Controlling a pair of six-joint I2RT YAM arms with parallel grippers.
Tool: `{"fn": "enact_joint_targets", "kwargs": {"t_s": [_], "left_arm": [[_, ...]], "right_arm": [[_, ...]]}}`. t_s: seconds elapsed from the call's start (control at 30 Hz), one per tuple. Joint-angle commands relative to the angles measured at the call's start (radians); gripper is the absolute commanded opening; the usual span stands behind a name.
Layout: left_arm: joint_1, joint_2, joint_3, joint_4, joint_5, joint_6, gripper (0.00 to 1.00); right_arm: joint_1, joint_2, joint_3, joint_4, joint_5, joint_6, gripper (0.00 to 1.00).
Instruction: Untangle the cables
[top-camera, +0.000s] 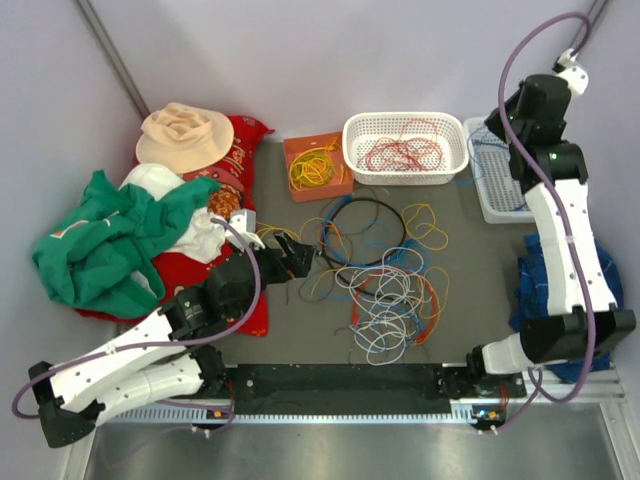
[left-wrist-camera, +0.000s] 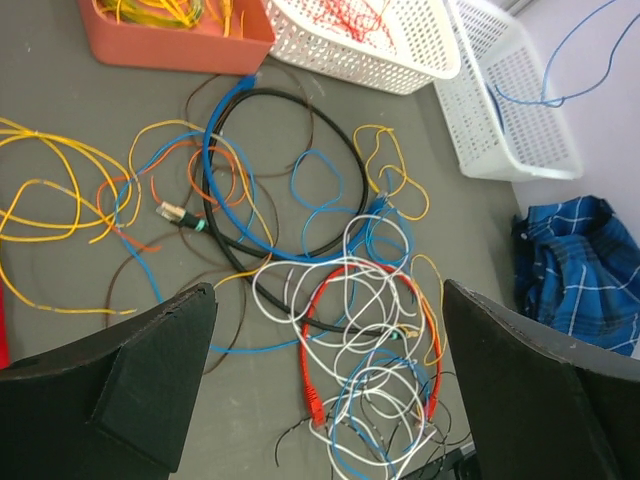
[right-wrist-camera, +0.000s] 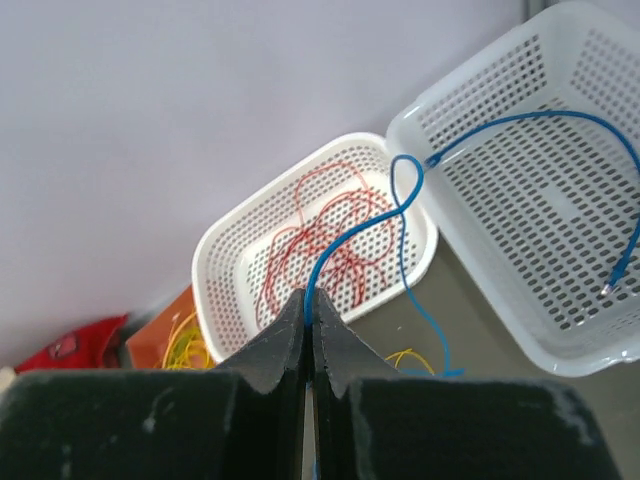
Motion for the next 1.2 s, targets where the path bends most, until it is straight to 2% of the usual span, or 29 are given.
{"fn": "enact_joint_targets", "kwargs": {"t_s": [0.0,0.17,0.37,0.5,0.53,0.57,0.67,0.73,0.77,0.87,0.97,1.03,1.17], "left_arm": [[0.000,0.000,-0.017,-0.016,0.006,-0.033,0.99],[0.000,-0.010,-0.057,-0.011,-0.007,-0.030,0.99],[0.001,0.006,-0.121,0.073,0.003,-0.012,0.99],[0.001,0.052,-0.114,0.090,0.004,0.008,0.99],[0.001,0.070,-0.109,0.089,0.006,0.008,0.99],[0.001,0.081,-0.101,0.086,0.007,0.008,0.99],[0.001,0.104,-0.088,0.079,0.013,0.008,0.99],[0.001,0.112,-0.081,0.072,0.016,0.008,0.99],[0.001,0.110,-0.078,0.070,0.017,0.011,0.99],[0.003,0.110,-0.077,0.078,0.017,0.019,0.99],[0.003,0.105,-0.055,0.069,0.000,0.028,0.99],[0.003,0.102,-0.042,0.044,-0.019,0.028,0.99],[0.003,0.093,-0.011,0.006,-0.056,0.036,0.99]], "right_arm": [[-0.089,0.078,0.092,0.064,0.060,0.065,0.00],[-0.218,0.175,0.110,0.103,0.039,0.146,0.00],[-0.249,0.343,0.251,0.043,0.073,0.113,0.00],[-0.249,0.391,0.203,0.052,0.048,0.091,0.01],[-0.249,0.399,0.183,0.077,0.030,0.090,0.06],[-0.250,0.402,0.149,0.084,0.021,0.090,0.32],[-0.250,0.432,0.163,0.031,0.036,0.090,0.74],[-0.244,0.413,0.154,0.028,0.042,0.105,0.83],[-0.236,0.349,0.094,0.098,0.037,0.106,0.89],[-0.180,0.243,-0.013,0.198,0.039,0.109,0.99],[-0.114,0.143,-0.052,0.203,0.021,0.105,0.99],[-0.066,0.060,-0.102,0.218,-0.051,0.097,0.98],[0.061,-0.103,-0.375,0.337,-0.189,0.067,0.93]]}}
